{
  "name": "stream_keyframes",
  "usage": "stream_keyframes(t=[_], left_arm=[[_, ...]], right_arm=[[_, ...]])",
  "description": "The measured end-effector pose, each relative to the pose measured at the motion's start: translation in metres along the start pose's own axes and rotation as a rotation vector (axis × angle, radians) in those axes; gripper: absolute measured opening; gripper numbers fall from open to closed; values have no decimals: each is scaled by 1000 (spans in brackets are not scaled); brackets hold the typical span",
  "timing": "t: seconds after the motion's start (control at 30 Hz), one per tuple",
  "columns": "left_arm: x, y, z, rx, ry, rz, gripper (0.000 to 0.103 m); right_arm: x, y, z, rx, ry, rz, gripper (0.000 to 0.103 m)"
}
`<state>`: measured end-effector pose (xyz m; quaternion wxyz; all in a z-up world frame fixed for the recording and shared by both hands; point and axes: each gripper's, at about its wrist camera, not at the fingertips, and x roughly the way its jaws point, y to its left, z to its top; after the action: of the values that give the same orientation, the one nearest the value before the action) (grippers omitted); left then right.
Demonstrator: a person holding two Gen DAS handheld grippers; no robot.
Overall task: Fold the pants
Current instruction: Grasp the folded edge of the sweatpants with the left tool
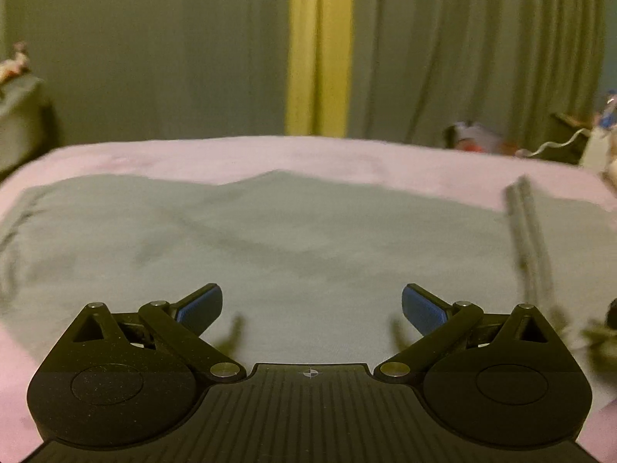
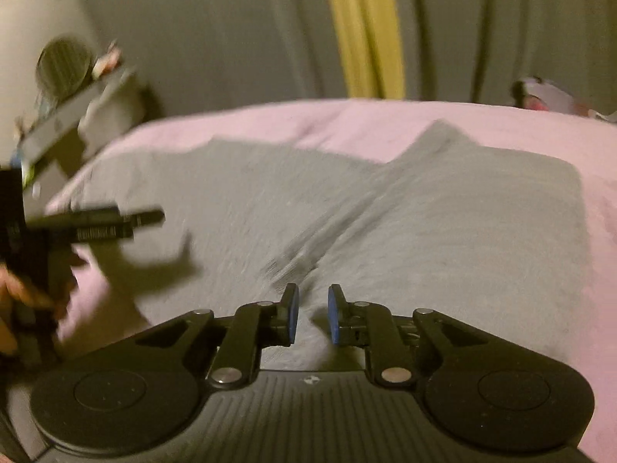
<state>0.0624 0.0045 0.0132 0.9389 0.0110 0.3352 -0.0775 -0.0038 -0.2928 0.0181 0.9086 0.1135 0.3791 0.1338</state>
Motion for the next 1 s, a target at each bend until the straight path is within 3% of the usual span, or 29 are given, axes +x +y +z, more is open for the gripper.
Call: stream_keyframes(t=[0.03, 0.1, 0.2, 0.3, 0.37, 0.47, 0.57, 0.63, 0.73, 0.8, 1.0], left_arm=[[0, -7, 6, -28, -2, -42, 103], [5, -23, 23, -93, 26, -179, 103], [28, -59, 49, -118, 131, -366, 103], [63, -95, 70, -97, 264, -498, 103], [88, -114, 80, -66, 316, -515, 99], [119, -130, 86, -18, 381, -473, 66], [145, -145, 83, 5, 479, -521, 62], [150, -154, 83, 40, 467, -543, 61], [155, -164, 88, 58, 472, -559, 24], [154, -156, 89, 34, 477, -575, 19], [110, -152, 90, 51, 359, -585, 17]], right_arm=[[-9, -3, -3, 24, -25, -22, 46], [-20, -8, -6, 48, -69, -120, 70], [-28, -16, -11, 93, -64, -240, 71], [-35, -26, -15, 159, -61, -257, 76], [-47, -31, -21, 163, -75, -260, 77], [-55, -34, -34, 150, -93, -270, 81], [-61, -44, -42, 159, -96, -283, 82], [-62, -49, -43, 178, -93, -289, 83], [-64, -53, -45, 189, -92, -303, 83], [-65, -53, -46, 183, -94, -316, 84], [-63, -57, -47, 197, -116, -357, 85]])
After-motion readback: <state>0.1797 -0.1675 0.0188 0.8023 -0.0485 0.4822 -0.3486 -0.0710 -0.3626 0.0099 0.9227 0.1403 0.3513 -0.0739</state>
